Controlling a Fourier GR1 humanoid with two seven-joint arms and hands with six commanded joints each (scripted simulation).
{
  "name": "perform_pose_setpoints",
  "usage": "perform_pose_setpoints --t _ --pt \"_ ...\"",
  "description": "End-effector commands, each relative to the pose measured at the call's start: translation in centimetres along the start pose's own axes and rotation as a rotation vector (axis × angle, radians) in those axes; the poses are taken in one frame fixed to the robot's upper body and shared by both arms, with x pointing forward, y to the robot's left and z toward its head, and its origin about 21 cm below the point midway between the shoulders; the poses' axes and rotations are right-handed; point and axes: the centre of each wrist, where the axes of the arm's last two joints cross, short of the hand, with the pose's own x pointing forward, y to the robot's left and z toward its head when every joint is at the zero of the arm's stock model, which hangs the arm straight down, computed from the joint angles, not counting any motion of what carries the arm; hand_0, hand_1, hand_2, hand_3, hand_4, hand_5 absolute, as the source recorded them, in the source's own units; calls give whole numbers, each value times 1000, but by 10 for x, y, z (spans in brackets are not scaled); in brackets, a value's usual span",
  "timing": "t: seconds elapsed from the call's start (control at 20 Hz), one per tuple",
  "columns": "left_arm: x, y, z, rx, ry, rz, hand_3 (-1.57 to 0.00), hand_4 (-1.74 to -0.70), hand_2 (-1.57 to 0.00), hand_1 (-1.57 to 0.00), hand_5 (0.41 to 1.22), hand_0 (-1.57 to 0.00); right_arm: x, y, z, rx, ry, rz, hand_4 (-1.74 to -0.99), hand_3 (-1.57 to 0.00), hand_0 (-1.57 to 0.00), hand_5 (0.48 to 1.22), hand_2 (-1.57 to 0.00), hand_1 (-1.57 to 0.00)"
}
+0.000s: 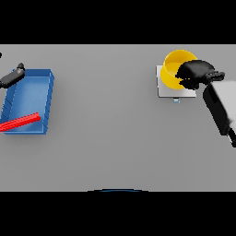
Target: Pick up the red beaker and tilt it to pour out 1 green nut into yellow bowl. Pick up the yellow bowl and place it on the metallic measuring scale.
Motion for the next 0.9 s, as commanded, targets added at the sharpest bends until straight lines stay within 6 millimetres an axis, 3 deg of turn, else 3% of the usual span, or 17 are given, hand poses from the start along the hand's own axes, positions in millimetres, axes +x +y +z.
perform_pose_setpoints --t 0.0,0.05,0.1,0.15,0.25,0.4,0.6,0.85 --pt "3 -1 0 0 -6 1 1 -811 1 1 740 1 0 0 -1 9 8 -13 -1728 -1165 -1536 1221 -1569 -1411" --pt "6 -1 -2 2 0 0 1 -813 1 1 745 1 -1 2 -2 16 10 -25 -1659 -1022 -1543 1221 -1496 -1443" --pt "4 -4 -2 -8 3 -4 1 -812 1 1 745 1 0 2 -4 22 23 -39 -1596 -907 -1525 1134 -1348 -1350" --pt "2 -4 -2 -1 16 -5 1 -812 1 1 744 1 -1 1 -2 33 28 -43 -1548 -824 -1219 1053 -1132 -1083" --pt "0 -5 -1 -10 17 -6 1 -812 1 1 745 1 0 -2 -4 48 28 -52 -1470 -711 -780 928 -810 -692" --pt "4 -9 -5 -8 16 -16 1 -806 1 1 738 1 -3 -2 -4 62 18 -50 -1410 -604 -399 821 -518 -354" --pt "2 -8 -8 -6 20 -3 1 -812 1 1 736 1 -3 -2 -8 84 -3 -23 -1356 -475 -163 755 -288 -144" --pt "4 -9 -8 -1 11 4 1 -821 1 1 734 1 -4 -3 -10 99 11 -7 -1308 -348 -53 733 -115 -47"
